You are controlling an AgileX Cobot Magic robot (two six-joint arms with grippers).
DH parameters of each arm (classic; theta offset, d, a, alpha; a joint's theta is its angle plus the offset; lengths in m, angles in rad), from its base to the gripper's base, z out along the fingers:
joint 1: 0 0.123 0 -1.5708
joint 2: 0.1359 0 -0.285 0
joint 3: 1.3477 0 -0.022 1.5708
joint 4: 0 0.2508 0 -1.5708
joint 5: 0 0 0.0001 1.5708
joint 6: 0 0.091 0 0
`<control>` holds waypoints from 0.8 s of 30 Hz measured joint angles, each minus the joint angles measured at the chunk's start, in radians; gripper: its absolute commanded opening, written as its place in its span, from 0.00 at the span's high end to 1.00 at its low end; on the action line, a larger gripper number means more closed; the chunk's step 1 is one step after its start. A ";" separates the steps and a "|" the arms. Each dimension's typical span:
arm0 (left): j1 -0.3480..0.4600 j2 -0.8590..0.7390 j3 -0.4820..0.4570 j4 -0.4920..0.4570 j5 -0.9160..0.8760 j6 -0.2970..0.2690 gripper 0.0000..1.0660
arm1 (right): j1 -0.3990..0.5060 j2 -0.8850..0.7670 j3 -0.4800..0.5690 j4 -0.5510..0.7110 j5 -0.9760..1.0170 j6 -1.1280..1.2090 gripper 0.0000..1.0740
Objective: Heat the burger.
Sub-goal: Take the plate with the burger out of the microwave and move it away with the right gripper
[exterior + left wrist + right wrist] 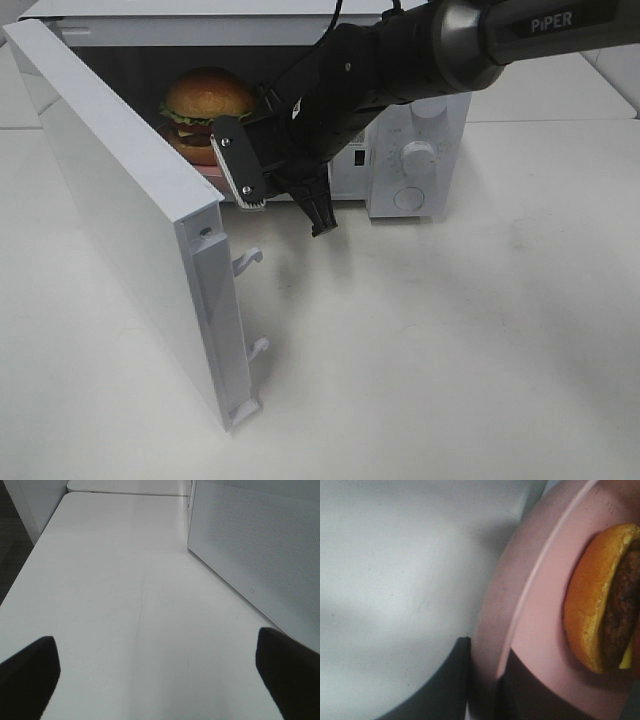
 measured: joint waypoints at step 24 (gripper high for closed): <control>0.000 0.000 0.000 0.000 0.000 0.000 0.06 | -0.034 -0.166 0.173 0.074 0.051 -0.256 1.00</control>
